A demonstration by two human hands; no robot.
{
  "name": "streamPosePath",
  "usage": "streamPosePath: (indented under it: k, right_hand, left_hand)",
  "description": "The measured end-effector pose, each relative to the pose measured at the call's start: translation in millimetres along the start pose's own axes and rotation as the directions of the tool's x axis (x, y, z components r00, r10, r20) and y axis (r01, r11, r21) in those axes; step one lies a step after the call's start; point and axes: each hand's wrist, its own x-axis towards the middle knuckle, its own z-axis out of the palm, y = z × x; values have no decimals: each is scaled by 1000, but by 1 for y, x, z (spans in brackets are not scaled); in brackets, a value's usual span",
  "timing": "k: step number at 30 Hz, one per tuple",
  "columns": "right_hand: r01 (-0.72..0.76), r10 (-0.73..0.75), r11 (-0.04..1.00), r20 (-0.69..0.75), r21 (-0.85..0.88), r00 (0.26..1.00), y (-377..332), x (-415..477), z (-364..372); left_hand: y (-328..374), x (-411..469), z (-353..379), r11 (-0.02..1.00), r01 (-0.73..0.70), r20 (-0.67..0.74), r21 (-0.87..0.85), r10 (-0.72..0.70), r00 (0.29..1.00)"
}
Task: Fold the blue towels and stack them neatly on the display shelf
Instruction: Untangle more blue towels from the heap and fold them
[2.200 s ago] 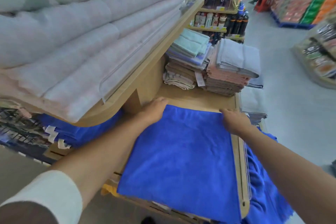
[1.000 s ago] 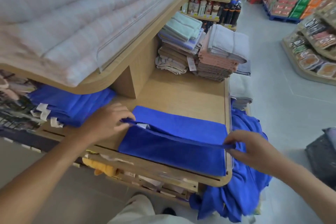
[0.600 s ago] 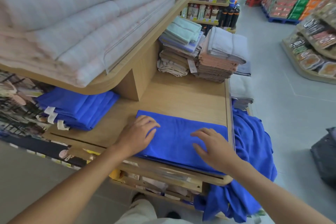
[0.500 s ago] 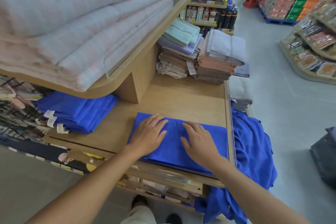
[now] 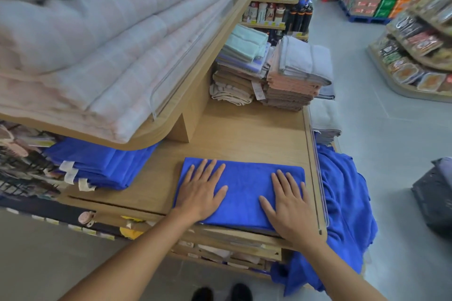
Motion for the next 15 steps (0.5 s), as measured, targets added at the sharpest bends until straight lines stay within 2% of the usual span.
streamPosePath:
  k: [4, 9, 15]
  right_hand:
    - [-51, 50, 998, 28, 21, 998, -5, 3, -7]
    - [-345, 345, 937, -1, 62, 939, -10, -18, -22]
    - [-524, 494, 825, 181, 213, 851, -14, 10, -52]
  left_hand:
    - [-5, 10, -1, 1000, -7, 19, -26, 7, 1000]
    - [-8, 14, -9, 999, -41, 48, -35, 43, 998]
    - [19, -4, -3, 976, -215, 66, -34, 217, 974]
